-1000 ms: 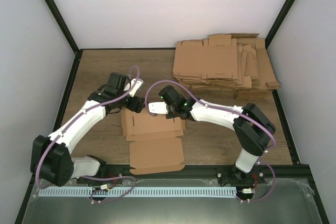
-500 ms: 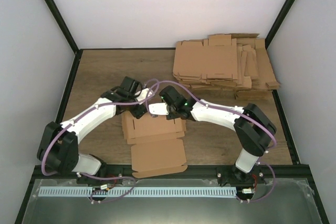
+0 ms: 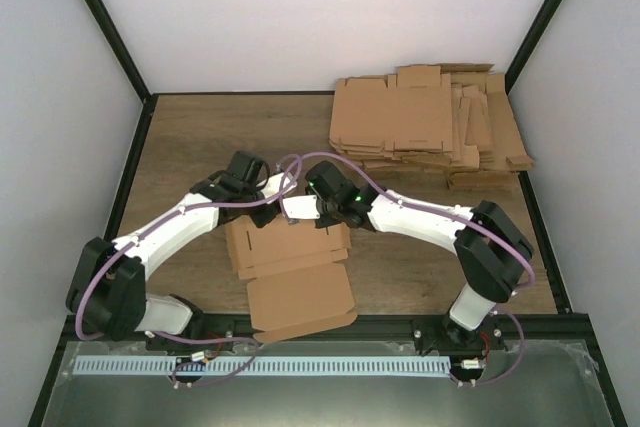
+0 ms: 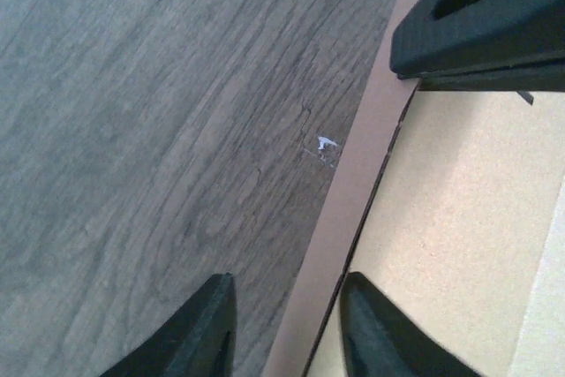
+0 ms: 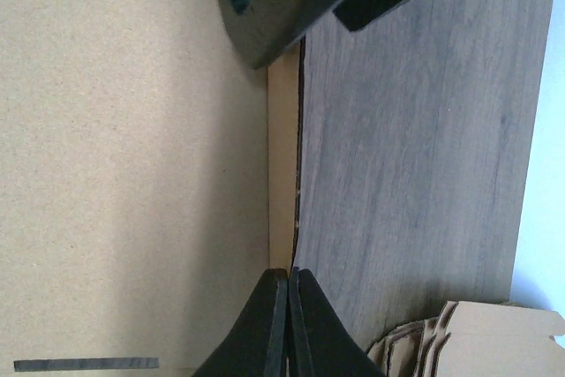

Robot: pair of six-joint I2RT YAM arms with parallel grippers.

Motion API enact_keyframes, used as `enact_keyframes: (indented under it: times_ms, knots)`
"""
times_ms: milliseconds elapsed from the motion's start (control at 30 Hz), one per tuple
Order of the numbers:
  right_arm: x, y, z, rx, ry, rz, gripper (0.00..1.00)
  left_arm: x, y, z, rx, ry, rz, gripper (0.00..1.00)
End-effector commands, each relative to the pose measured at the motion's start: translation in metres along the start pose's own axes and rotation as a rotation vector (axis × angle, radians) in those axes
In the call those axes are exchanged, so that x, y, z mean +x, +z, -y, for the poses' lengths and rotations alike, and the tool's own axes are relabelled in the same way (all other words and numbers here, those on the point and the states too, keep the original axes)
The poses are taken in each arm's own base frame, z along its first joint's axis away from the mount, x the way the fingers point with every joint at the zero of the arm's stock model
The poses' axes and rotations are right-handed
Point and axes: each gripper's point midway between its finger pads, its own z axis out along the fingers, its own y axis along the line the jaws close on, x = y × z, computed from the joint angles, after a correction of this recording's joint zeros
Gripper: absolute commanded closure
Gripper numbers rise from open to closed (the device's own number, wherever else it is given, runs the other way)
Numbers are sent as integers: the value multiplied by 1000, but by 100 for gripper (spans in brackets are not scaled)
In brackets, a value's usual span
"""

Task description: Fold the paper box

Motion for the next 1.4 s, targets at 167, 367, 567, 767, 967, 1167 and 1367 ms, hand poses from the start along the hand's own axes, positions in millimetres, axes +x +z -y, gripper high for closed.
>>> enact_keyframes:
  times_ms: [167,367,567,767,967,1167,1367]
  knots:
    - [-17,-20,26,100,37,67,97,-5,6,17,88,43,19,89]
    - [-23,-46,49,174,114,123,88,-9,0,11,47,46,29,96]
    - [-35,-79,51,198,204,241,71,-15,-10,3,-17,54,41,96]
    - [-30,-96,53,257,427,314,68,-18,-19,-6,-83,52,24,96]
    - [-32,-139,52,265,795,513,28,-19,-22,-4,-136,53,-2,96]
    - [20,-147,51,310,1479,472,9,-26,-28,2,-194,47,21,95]
    - [36,-113,31,-188,1922,399,2,-31,-32,9,-238,63,51,94]
